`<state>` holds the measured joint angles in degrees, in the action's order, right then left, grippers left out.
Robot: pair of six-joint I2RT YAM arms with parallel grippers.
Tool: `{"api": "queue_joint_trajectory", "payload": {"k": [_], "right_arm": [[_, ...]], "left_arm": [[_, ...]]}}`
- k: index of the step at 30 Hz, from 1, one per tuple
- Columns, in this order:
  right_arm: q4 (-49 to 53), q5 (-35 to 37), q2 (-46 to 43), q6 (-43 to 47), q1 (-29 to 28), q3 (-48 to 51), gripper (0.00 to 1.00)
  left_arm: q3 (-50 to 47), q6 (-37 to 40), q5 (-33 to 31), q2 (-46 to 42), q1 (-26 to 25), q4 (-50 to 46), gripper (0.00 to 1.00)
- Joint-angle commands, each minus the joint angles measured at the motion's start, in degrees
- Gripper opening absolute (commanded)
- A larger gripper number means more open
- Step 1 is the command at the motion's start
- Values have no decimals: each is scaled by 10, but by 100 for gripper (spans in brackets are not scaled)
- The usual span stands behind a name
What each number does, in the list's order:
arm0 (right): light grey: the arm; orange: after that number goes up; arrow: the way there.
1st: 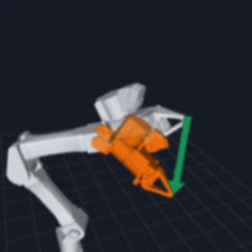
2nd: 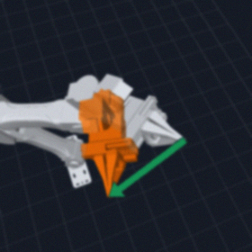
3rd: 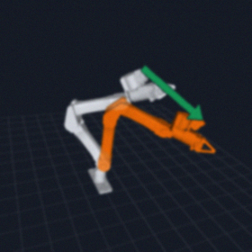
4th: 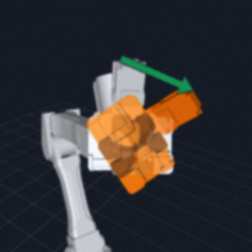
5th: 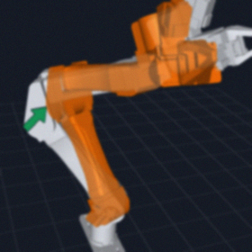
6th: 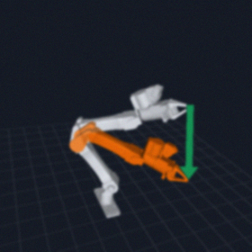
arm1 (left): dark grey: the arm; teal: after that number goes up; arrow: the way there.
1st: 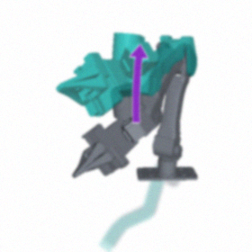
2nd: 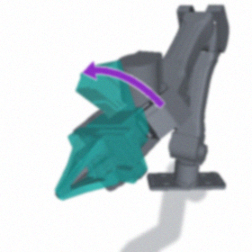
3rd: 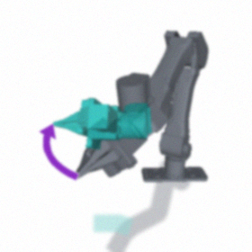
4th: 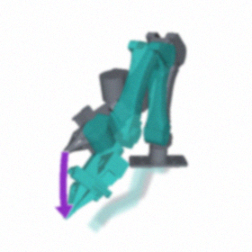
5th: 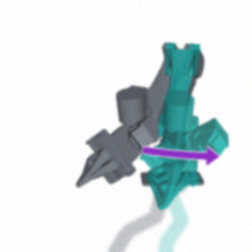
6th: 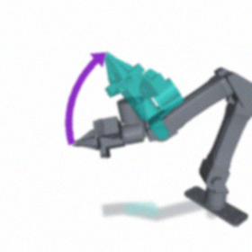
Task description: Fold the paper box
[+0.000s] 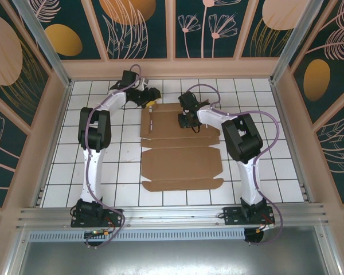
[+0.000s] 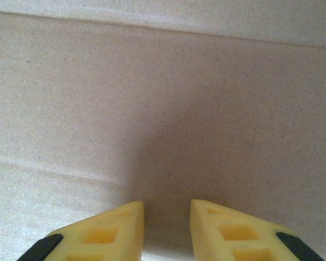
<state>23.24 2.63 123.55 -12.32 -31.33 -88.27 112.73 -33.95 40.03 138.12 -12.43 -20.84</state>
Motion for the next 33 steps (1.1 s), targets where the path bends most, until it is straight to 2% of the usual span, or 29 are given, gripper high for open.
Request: {"api": "queue_joint_trajectory", "payload": {"k": [1, 8, 12, 22, 25, 28, 33], "right_arm": [[38, -4, 52, 5, -12, 13, 29], [40, 3, 52, 4, -15, 14, 29], [42, 7, 48, 3, -15, 16, 29], [37, 2, 37, -7, -15, 20, 30], [34, -3, 35, -11, -13, 22, 31], [22, -15, 25, -19, -8, 33, 32], [-4, -52, -4, -27, -3, 57, 33]], "left_arm": [[16, -1, 6, 19, -7, -19, 62], [33, 5, -15, 50, -20, -41, 62], [41, 16, -31, 39, -20, -56, 62], [20, 16, -74, -100, -8, -63, 64], [-62, 13, -109, -176, -8, -48, 65], [-200, -2, -151, -276, -8, -8, 67], [-425, -23, -179, -444, -9, 44, 69]]}}
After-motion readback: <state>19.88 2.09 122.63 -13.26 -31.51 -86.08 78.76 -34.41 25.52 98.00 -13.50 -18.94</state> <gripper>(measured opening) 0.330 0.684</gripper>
